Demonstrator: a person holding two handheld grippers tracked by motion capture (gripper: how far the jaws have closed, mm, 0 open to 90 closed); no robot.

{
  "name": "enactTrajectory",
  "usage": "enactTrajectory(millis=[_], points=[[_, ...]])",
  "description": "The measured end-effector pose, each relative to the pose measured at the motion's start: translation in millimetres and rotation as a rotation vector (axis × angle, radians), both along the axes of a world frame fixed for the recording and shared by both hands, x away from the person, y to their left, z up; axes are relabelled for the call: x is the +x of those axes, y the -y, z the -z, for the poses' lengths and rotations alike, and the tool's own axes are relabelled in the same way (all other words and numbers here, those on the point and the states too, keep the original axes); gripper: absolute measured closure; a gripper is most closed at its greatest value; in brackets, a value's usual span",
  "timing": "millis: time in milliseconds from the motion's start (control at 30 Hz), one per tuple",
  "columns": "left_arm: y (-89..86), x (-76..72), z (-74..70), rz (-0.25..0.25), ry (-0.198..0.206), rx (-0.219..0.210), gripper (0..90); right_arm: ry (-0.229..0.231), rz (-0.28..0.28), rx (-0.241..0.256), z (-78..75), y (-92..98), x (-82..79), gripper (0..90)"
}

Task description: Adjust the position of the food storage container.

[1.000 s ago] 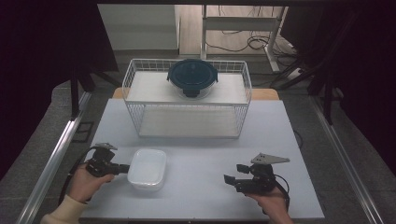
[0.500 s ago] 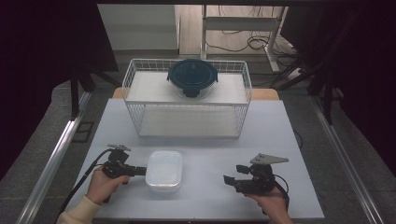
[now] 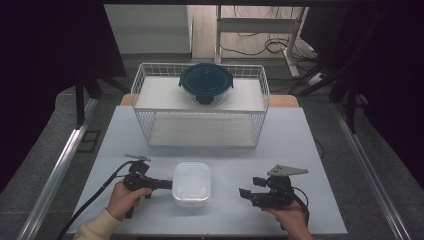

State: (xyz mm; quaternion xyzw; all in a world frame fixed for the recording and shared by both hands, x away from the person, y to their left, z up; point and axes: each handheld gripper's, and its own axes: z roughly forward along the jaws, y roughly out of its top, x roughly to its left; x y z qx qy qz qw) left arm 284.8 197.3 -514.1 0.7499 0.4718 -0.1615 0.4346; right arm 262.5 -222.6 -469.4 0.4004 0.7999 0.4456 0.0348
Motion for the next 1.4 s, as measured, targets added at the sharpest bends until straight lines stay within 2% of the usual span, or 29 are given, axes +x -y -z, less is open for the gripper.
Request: enactTrajectory(millis=[67, 200, 300, 500, 633, 667, 800, 867, 933, 1000, 1067, 1100, 1200, 1400], points=[[6.7, 0.6, -0.6, 0.003, 0.024, 0.064, 89.5, 0.0, 0.0, 0.0, 0.0, 0.0, 0.0, 26.3], [15.8, 2.5, 2.1, 0.014, -0.001, 0.027, 89.5, 0.003, -0.004, 0.0, 0.7, -0.5, -0.1, 26.3], [22.3, 3.6, 2.9, 0.019, 0.016, 0.059, 89.5, 0.0, -0.005, -0.004, 0.5, -0.7, -0.3, 26.3], [36.2, 6.7, 5.8, 0.047, 0.008, 0.04, 89.6, 0.002, -0.003, -0.006, 1.7, 0.0, 0.6, 26.3], [36.4, 6.4, 7.0, 0.054, 0.017, 0.043, 89.6, 0.005, -0.002, -0.007, 1.3, 0.0, 0.1, 26.3], [35.4, 6.3, 6.0, 0.05, 0.025, 0.048, 89.6, 0.005, -0.002, -0.008, 1.2, 0.0, 0.1, 26.3], [25.0, 0.1, -6.1, 0.002, 0.108, 0.09, 89.7, 0.009, 0.0, -0.01, 1.0, 0.6, 0.2, 26.3], [19.7, -4.8, -10.8, -0.018, 0.139, 0.093, 89.6, 0.013, 0.0, -0.009, 1.2, 1.4, 0.6, 26.3], [15.9, -12.2, -17.3, -0.043, 0.203, 0.137, 88.7, 0.015, 0.004, -0.012, 1.8, 2.3, 1.3, 26.3], [14.8, -19.5, -23.5, -0.07, 0.254, 0.143, 84.0, 0.014, 0.007, -0.013, 2.7, 2.6, 1.8, 26.0], [14.6, -25.7, -28.8, -0.106, 0.289, 0.144, 71.4, 0.015, 0.008, -0.012, 3.9, 2.3, 2.1, 25.6], [14.4, -27.9, -30.9, -0.119, 0.295, 0.144, 63.8, 0.015, 0.007, -0.014, 4.2, 2.3, 2.2, 25.4], [12.8, -32.2, -34.9, -0.148, 0.272, 0.153, 43.9, 0.02, 0.003, -0.014, 4.4, 1.9, 2.1, 25.1], [8.9, -43.8, -42.5, -0.17, 0.314, 0.171, 35.1, 0.033, 0.004, -0.004, 5.3, 1.9, 2.4, 24.1]])
